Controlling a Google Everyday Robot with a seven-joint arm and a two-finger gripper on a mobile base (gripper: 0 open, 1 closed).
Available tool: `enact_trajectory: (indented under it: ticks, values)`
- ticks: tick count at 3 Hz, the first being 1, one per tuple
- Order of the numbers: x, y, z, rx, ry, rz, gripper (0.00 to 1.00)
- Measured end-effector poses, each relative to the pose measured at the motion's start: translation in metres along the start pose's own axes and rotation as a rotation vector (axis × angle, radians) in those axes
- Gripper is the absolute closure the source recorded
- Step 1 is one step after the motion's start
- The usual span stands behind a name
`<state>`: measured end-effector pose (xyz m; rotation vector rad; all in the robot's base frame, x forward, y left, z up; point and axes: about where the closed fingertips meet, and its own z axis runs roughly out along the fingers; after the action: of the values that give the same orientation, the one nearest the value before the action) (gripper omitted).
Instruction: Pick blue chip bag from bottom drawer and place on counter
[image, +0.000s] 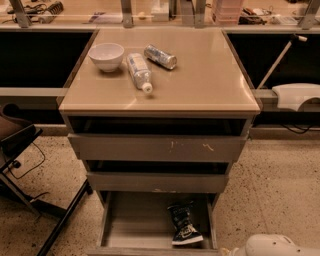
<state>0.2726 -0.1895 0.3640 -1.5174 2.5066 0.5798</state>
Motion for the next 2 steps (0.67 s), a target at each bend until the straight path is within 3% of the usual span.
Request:
enact_trajectory:
  ticks: [1,2]
  values:
    - [-0.009,-0.011,0.011,-0.020,-0.058,-0.027,0.00]
    - [-0.044,-0.052,0.042,-0.007,-0.222,-0.057,0.00]
